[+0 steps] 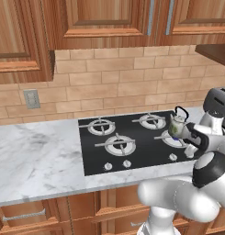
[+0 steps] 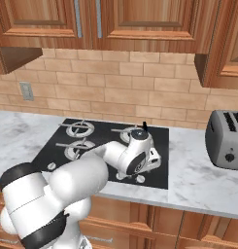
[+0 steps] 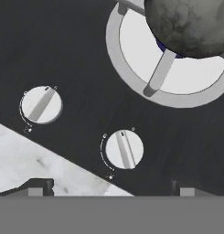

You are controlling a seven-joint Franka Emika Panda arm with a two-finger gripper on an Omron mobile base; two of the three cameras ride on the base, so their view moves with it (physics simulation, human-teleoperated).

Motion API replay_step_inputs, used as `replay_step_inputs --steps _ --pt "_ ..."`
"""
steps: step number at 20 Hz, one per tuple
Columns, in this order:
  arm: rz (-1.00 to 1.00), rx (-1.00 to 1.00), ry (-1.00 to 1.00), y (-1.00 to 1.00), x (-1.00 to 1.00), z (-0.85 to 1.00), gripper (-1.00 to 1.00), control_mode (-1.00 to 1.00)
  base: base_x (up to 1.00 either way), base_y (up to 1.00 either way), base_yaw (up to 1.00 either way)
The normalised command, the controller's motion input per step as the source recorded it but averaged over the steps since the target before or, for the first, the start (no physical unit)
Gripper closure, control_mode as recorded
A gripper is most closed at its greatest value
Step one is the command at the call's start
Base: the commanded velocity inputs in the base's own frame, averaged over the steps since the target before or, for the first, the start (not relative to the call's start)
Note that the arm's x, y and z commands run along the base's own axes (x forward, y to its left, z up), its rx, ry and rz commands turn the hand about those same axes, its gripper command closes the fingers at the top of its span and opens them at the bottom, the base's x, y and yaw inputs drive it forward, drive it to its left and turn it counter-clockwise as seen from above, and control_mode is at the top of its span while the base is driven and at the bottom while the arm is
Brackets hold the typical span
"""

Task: The kettle is done boiling. Turn off the stove, then wait for 300 timesteps before moving the kettle to the dining table.

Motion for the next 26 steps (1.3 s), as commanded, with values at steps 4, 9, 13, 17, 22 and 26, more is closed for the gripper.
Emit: replay_step_inputs --steps 4,9,13,17,22,26 --pt "0.01 0.0 0.0 -0.08 0.16 -0.25 -1.0 -1.0 0.0 0.0 0.0" --pt "0.01 0.0 0.0 -0.01 0.14 -0.23 -1.0 -1.0 0.0 0.0 0.0" --pt "0.02 0.0 0.0 0.0 0.09 -0.18 -1.0 -1.0 0.0 0.0 0.0" --pt "0.02 0.0 0.0 0.0 0.02 -0.17 -1.0 -1.0 0.0 0.0 0.0" --pt "0.02 0.0 0.0 0.0 0.0 -0.18 -1.0 -1.0 0.0 0.0 0.0" --pt "0.02 0.0 0.0 0.0 0.03 -0.19 -1.0 -1.0 0.0 0.0 0.0"
